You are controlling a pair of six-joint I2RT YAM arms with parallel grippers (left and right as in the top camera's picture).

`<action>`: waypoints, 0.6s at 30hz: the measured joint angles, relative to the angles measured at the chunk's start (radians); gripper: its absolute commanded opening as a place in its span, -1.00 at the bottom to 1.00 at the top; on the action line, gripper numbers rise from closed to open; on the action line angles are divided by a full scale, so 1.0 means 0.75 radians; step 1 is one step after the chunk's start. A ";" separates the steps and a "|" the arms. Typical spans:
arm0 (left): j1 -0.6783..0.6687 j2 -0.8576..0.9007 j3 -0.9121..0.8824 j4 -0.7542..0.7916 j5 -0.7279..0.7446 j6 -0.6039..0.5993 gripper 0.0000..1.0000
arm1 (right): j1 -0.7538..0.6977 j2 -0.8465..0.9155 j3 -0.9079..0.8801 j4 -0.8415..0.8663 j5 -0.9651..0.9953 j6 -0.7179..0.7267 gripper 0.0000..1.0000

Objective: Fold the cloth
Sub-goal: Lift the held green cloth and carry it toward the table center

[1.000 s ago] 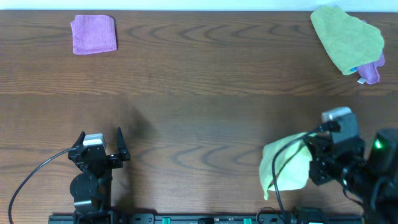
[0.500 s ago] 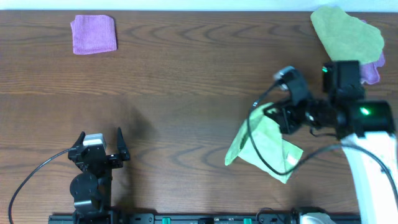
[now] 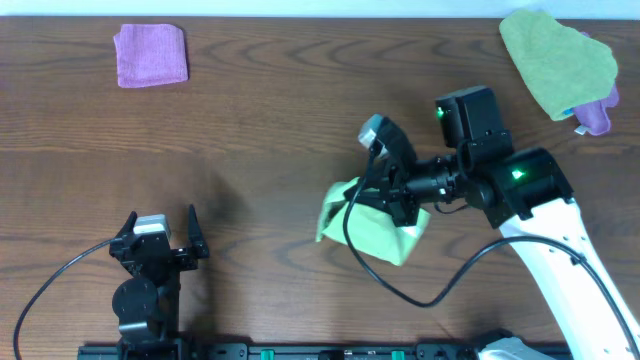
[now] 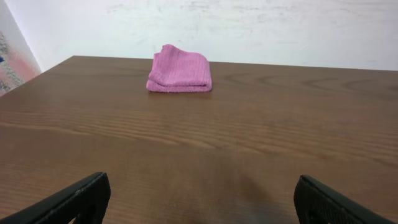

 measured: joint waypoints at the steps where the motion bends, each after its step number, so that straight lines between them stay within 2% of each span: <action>1: 0.000 0.000 0.000 0.000 0.000 0.000 0.91 | 0.006 0.000 0.010 0.007 -0.054 -0.001 -0.97; 11: 0.000 0.000 0.000 0.000 0.000 0.000 0.91 | 0.008 0.000 0.145 0.091 -0.404 -0.001 -0.98; 14: 0.000 0.000 0.000 0.000 0.000 0.000 0.91 | 0.008 -0.001 0.156 0.072 -0.355 -0.001 -0.98; 18: 0.000 0.000 0.000 0.000 0.000 0.000 0.91 | 0.008 0.002 0.158 0.003 -0.086 -0.001 -0.97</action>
